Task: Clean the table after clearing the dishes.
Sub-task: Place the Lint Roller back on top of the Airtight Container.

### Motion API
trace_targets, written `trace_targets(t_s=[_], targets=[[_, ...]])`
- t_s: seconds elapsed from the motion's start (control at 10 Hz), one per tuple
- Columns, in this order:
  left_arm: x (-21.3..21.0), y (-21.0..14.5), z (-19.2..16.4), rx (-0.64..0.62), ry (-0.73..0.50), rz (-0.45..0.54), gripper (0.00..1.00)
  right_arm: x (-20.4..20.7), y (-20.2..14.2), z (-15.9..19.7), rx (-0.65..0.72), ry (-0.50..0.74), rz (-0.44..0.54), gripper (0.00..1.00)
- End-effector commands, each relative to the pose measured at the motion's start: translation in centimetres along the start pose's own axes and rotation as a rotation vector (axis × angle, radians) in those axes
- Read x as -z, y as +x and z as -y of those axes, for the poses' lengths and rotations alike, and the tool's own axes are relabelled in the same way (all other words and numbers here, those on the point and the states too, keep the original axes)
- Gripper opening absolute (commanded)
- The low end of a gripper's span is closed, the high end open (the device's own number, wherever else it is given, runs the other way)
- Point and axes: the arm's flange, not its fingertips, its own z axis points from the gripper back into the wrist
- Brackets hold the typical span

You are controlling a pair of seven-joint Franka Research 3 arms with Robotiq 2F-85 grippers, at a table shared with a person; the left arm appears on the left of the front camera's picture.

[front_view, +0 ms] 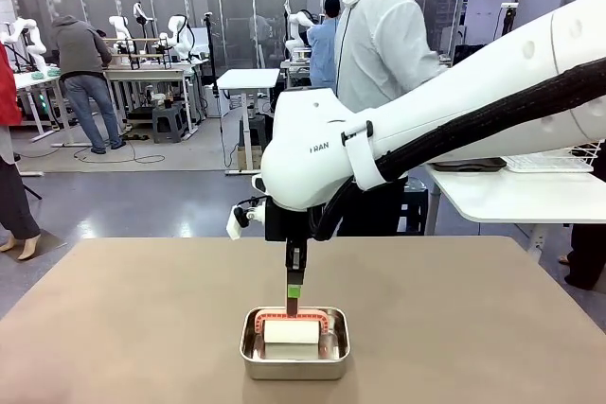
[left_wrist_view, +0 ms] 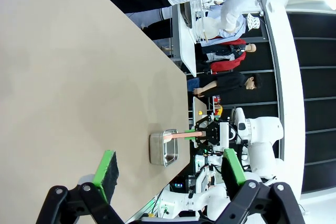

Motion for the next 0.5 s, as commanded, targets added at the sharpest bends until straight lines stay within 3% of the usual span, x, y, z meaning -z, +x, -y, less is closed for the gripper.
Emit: trace_targets(t_s=[0.0, 0.3, 0.4], targets=[[-0.28, -0.15, 0.47, -0.011, -0.001, 0.002, 1.0, 1.82, -0.64, 0.57, 0.023, -0.006, 0.013, 0.2], [-0.28, -0.15, 0.47, -0.011, -0.001, 0.002, 1.0, 2.16, -0.61, 0.93, 0.025, 0.016, -0.007, 0.2], [-0.28, -0.15, 0.47, -0.011, -0.001, 0.002, 1.0, 1.75, -0.56, 1.04, 0.03, 0.004, -0.002, 0.36]])
